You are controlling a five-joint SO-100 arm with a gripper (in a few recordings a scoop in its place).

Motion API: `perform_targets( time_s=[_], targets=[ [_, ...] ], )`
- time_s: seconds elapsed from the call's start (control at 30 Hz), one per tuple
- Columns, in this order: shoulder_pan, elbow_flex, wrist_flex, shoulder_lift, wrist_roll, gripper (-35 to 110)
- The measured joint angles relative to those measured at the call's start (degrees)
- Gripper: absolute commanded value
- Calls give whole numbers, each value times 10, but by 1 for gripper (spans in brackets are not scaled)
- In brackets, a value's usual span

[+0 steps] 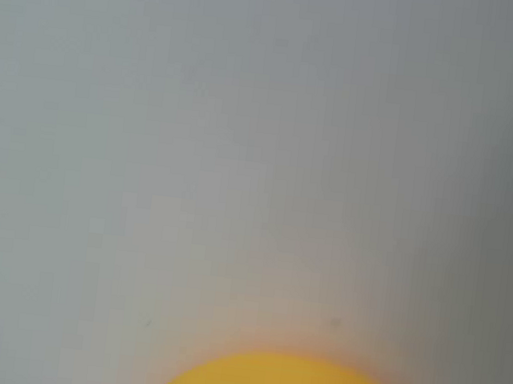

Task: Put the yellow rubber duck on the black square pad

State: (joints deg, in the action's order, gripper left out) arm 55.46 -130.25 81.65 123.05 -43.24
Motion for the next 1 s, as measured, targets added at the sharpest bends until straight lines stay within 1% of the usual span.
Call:
perform_targets(
  time_s=[0.27,1.0],
  targets=[
    [2,2,-1,-49,-14,42],
    [3,2,-1,-52,-14,42]
  ],
)
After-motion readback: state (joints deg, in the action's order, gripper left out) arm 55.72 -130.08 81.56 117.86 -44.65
